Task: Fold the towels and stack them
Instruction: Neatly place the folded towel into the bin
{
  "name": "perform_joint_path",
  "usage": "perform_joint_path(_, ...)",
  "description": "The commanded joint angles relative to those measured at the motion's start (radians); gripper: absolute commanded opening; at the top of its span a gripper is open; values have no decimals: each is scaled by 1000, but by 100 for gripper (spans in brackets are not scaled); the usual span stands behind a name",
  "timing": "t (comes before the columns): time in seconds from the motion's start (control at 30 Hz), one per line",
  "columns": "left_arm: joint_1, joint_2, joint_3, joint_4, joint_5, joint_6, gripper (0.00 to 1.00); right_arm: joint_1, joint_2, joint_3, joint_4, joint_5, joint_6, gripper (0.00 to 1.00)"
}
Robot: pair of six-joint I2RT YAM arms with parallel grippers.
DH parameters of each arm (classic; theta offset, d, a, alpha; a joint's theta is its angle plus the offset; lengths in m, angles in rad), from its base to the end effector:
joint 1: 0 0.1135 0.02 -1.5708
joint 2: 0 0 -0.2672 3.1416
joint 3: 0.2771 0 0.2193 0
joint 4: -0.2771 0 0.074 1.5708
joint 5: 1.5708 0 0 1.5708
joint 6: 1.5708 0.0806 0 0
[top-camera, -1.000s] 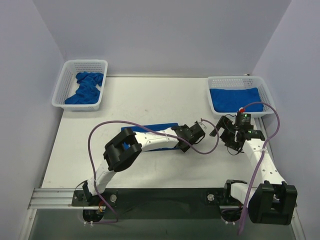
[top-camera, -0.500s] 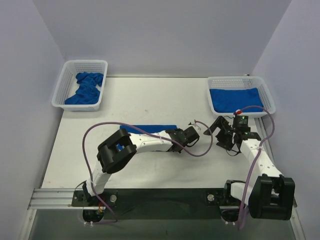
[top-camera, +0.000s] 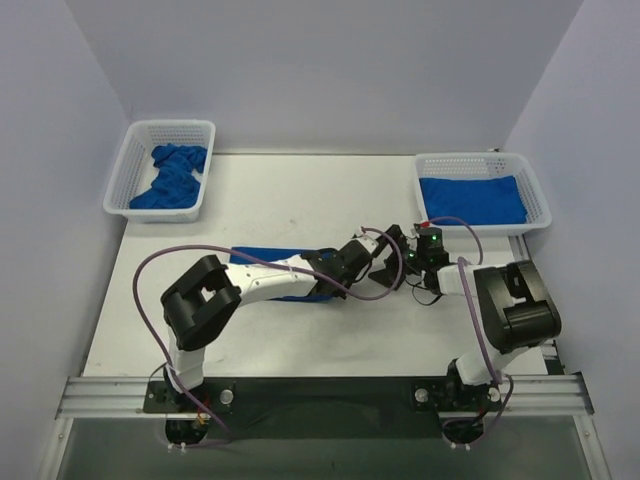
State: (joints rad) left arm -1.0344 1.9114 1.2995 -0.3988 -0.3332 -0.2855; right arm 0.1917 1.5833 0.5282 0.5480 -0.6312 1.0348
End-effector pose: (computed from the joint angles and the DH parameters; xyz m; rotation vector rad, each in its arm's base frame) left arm 0.2251 -0.3271 0.1661 0.8017 2.3705 -0.1087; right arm 0.2865 0.1041 0.1592 0.5244 2.2220 1.3579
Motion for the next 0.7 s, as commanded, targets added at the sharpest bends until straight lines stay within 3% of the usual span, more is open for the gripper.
perform_joint_path(0.0,19,-71,-17,58,25,-37,0,58,118,-31,176,33,148,95)
perform_joint_path(0.3,54,-106,-23,74,25,-90,0,183,142,-20,72,106,194,93)
perform_joint_path(0.67,57,-126,-32,95,39,-126,0,236,239,36,138,110,261,84)
